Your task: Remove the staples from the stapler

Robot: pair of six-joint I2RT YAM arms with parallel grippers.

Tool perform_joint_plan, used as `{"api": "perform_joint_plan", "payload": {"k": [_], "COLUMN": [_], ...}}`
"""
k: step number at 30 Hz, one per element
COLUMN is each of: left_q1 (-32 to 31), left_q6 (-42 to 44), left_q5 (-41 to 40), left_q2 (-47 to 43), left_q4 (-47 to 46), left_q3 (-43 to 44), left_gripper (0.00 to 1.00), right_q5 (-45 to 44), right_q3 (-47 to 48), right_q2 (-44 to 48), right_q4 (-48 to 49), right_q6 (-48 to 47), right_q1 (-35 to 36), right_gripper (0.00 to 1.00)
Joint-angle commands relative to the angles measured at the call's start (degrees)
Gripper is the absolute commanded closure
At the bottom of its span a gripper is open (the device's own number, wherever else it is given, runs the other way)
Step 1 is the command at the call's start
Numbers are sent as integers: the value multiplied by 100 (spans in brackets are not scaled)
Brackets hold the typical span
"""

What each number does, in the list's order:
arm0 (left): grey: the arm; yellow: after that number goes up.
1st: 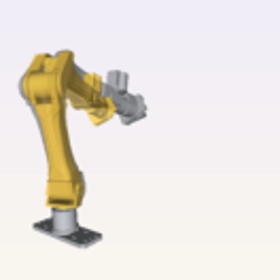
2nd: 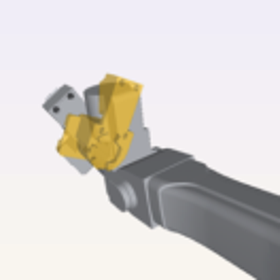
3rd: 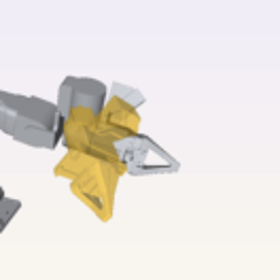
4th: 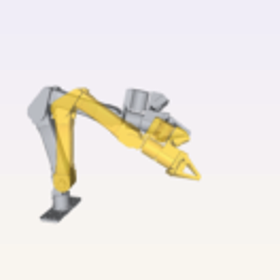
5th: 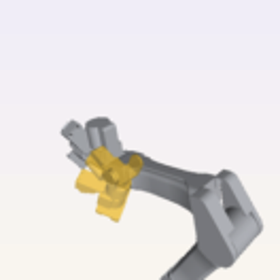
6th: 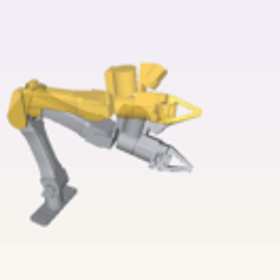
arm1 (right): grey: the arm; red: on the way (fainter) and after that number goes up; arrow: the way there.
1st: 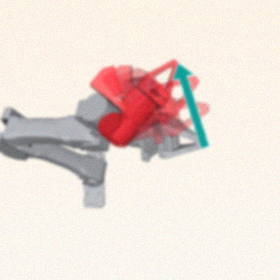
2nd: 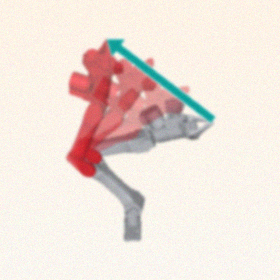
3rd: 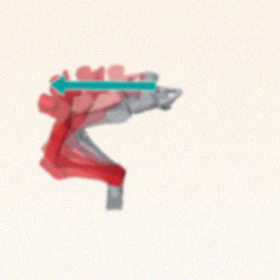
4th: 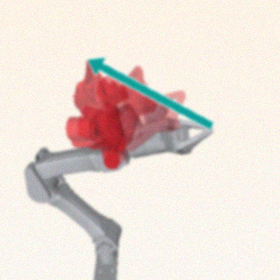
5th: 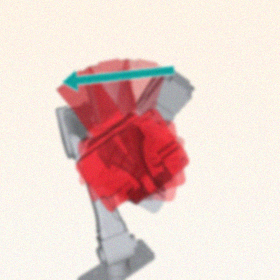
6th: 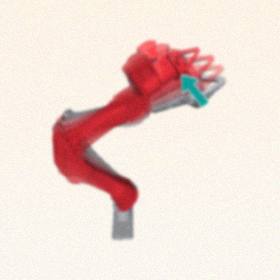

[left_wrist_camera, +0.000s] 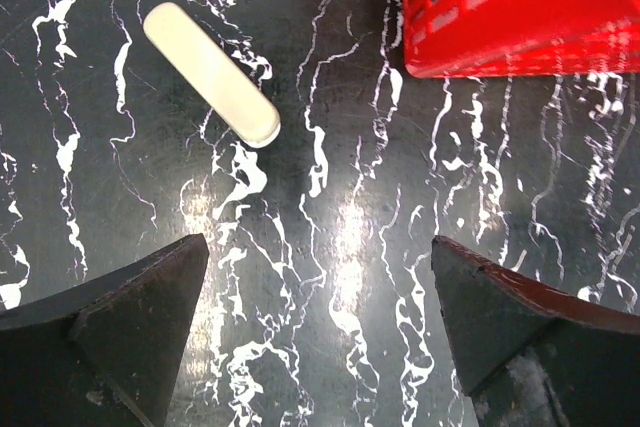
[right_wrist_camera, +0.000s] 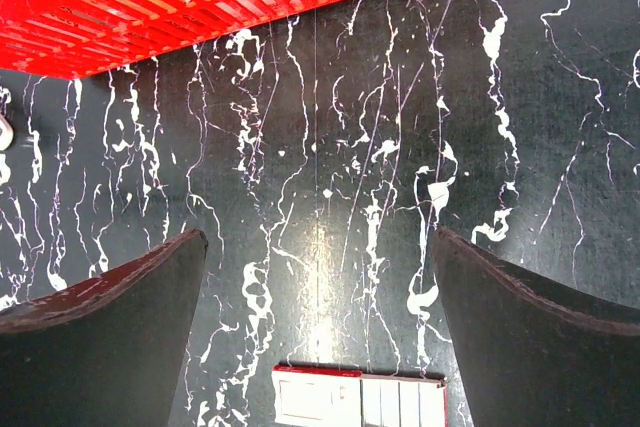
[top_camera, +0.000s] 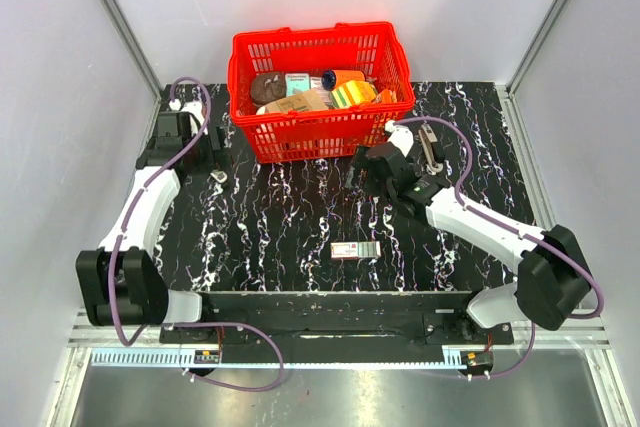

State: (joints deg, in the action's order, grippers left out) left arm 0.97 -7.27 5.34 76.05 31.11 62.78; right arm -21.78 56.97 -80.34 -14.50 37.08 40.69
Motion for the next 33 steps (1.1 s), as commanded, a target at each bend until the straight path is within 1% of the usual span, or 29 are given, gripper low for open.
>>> {"api": "perform_joint_plan", "payload": {"k": [1, 3, 5, 7, 9, 13, 17, 21, 26, 27, 29, 31, 33], "left_q1": [8, 8, 8, 17, 8, 8, 17, 8, 61, 104, 192, 245, 272], "left_q6": [-345, -450, -556, -644, -714, -785, -794, -820, -899, -925, -978, -987, -996], "left_q5": [-464, -508, -656, -640, -631, -657, -693, -745, -1061, -1079, -1079, -1079, -1071], "left_q2": [427, 638, 901, 1156, 1376, 1579, 1825, 2010, 2264, 2335, 2501, 2625, 2704], "left_q4": [-457, -510, -519, -457, -431, -527, -571, -571, -519, -492, -405, -361, -352], "left_q3": [313, 401, 550, 699, 753, 727, 761, 876, 911, 946, 1060, 1165, 1218], "left_gripper": [1, 1, 1, 1, 1, 1, 1, 1, 1, 1, 4, 11, 15], "right_q5": [6, 418, 596, 387, -78, -695, -959, -1117, -1258, -1267, -1276, -1276, -1267], "right_q3": [25, -89, -343, -432, -345, -160, -300, -151, -247, -300, -405, -502, -582], "right_q2": [36, 9, 9, -52, -218, -465, -413, -553, -466, -431, -334, -237, -176], "right_q4": [342, 465, 877, 1010, 906, 870, 1387, 1336, 1389, 1624, 1740, 1854, 1951], "right_q6": [-113, -70, -104, -113, -43, -78, -359, -447, -535, -544, -579, -605, -640], "right_q1": [10, 53, 298, 702, 1097, 1582, 1828, 1987, 2101, 2127, 2145, 2171, 2189], "right_gripper": [0, 1, 1, 0, 0, 1, 1, 1, 1, 1, 1, 1, 1]}}
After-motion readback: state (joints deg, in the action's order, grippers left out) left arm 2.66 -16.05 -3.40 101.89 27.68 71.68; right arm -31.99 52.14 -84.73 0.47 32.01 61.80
